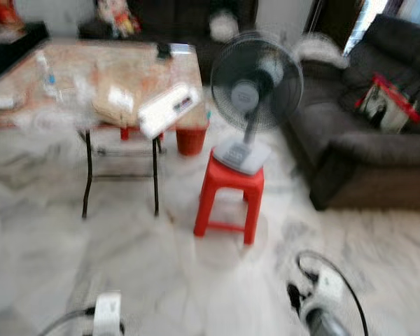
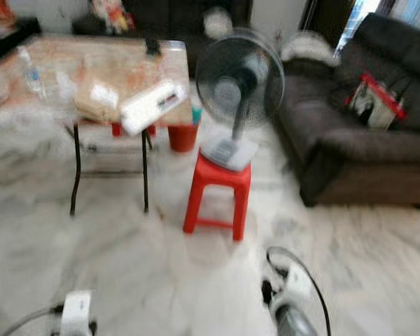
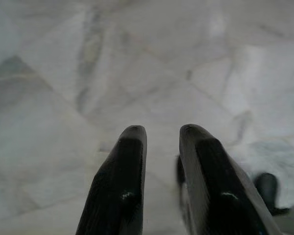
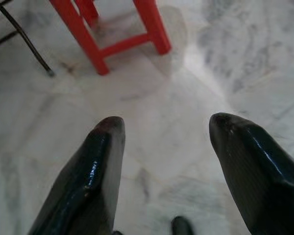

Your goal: Picking trash to rubbish bin

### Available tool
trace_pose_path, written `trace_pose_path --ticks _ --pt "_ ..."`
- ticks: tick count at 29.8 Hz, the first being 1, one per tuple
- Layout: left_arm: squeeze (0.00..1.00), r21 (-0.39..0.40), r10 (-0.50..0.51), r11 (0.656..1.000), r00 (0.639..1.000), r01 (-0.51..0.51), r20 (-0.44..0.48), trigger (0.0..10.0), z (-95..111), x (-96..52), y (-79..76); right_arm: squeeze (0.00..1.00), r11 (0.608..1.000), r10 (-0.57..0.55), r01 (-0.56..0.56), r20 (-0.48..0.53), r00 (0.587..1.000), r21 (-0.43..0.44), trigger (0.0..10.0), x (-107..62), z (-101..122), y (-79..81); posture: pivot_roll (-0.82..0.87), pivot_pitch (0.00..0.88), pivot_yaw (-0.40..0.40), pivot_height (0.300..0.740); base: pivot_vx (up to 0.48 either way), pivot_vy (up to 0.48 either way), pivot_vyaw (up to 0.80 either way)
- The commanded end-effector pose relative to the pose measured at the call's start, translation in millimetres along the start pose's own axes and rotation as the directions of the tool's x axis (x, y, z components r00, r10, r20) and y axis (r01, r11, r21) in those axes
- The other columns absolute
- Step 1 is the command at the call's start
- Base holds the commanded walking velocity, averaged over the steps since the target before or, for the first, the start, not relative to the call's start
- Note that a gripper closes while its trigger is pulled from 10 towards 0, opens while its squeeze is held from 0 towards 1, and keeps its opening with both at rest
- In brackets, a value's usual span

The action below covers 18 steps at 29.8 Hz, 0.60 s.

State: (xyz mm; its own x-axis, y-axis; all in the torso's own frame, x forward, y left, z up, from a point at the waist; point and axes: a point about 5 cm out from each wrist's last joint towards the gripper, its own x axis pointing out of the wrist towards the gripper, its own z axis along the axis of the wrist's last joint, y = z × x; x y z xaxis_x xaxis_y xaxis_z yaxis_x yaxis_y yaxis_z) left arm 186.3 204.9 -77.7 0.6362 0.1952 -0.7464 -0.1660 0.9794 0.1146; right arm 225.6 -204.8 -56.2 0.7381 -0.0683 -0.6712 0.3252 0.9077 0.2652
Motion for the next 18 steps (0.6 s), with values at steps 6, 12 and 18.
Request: trace_pose_path --ticks 6,12,18 --pt "0.0 0.021 -0.021 1.0 1.0 0.021 0.02 10.0 7.4 1.3 -11.5 0.0 1.0 -0.014 0.014 0.015 1.0 -0.019 10.0 -0.3 5.8 -6.7 -0.18 0.0 -0.06 0.74 0.0 0.261 0.0" --pt "0.0 -0.029 -0.016 0.999 0.97 0.024 0.242 10.0 61.9 6.0 -19.9 0.0 0.988 0.101 -0.081 0.155 0.983 -0.13 10.0 8.3 47.4 20.9 -0.18 0.0 -0.057 0.74 0.0 0.0 0.0" --pt "0.0 -0.063 0.027 0.998 0.846 0.008 0.533 10.0 148.7 -0.9 -23.6 0.0 0.961 0.242 -0.17 0.357 0.902 -0.22 10.0 9.9 111.1 64.9 -0.17 0.0 -0.054 0.74 0.0 0.0 0.0"
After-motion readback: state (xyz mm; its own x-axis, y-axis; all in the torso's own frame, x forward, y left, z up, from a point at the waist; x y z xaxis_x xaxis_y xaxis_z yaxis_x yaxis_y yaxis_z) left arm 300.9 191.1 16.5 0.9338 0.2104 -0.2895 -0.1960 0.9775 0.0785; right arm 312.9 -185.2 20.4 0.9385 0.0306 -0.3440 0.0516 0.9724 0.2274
